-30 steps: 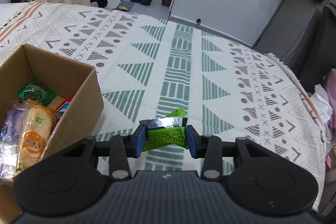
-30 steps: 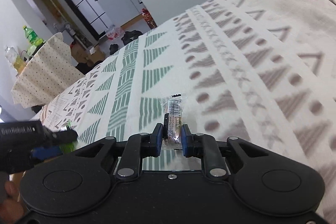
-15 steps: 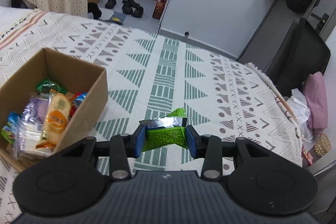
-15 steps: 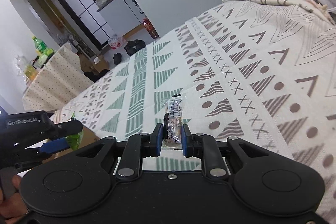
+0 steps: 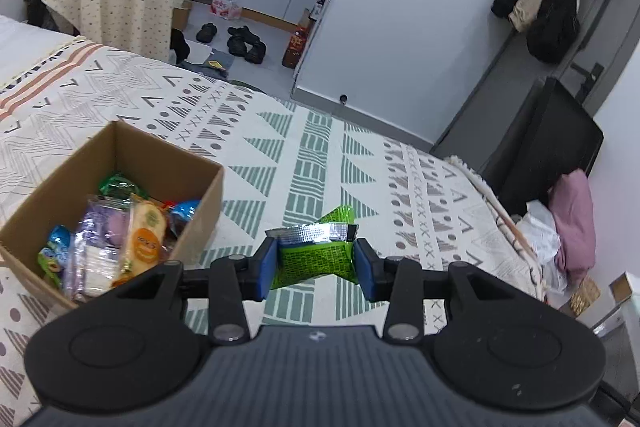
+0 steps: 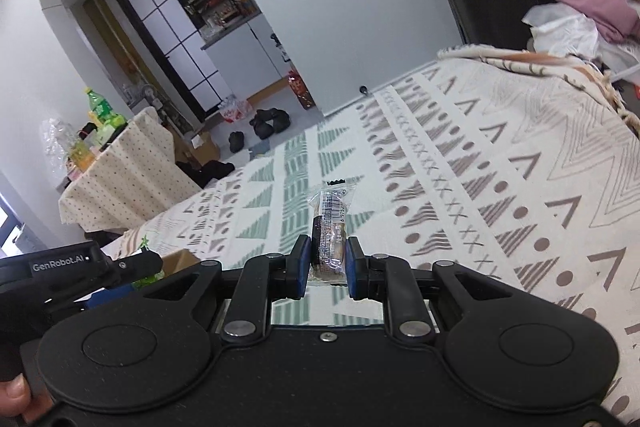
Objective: Organize snacks
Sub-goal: 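Carry the green packet and clear snack over the cardboard box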
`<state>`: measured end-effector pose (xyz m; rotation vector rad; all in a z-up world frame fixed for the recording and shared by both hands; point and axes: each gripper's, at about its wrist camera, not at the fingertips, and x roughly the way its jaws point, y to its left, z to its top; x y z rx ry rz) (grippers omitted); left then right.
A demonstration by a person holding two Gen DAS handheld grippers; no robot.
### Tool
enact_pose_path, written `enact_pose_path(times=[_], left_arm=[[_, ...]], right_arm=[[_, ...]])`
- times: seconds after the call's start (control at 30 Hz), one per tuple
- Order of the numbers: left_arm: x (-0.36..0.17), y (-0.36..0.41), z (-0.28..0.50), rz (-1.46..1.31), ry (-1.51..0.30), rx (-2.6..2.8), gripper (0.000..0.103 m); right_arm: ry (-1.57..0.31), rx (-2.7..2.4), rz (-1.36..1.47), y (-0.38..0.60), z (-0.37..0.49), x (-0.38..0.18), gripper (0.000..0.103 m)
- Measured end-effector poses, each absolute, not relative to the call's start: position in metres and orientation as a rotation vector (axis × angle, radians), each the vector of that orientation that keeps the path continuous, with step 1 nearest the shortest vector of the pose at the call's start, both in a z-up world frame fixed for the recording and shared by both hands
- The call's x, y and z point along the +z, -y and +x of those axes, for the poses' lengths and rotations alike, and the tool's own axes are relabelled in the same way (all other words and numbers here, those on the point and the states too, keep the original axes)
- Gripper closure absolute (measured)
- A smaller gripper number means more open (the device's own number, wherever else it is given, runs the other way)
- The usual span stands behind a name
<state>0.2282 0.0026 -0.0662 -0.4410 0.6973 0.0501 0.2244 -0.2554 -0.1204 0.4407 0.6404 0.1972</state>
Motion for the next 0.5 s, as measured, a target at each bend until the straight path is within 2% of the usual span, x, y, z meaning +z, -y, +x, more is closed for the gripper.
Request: enact_pose_path(times=[0.5], left_arm=[[-0.049, -0.068, 0.211, -0.546, -0.639, 0.148, 0.062]], right_arm=[[-0.613, 0.3, 0.358, 0.189, 0.225, -0.092, 0.084]])
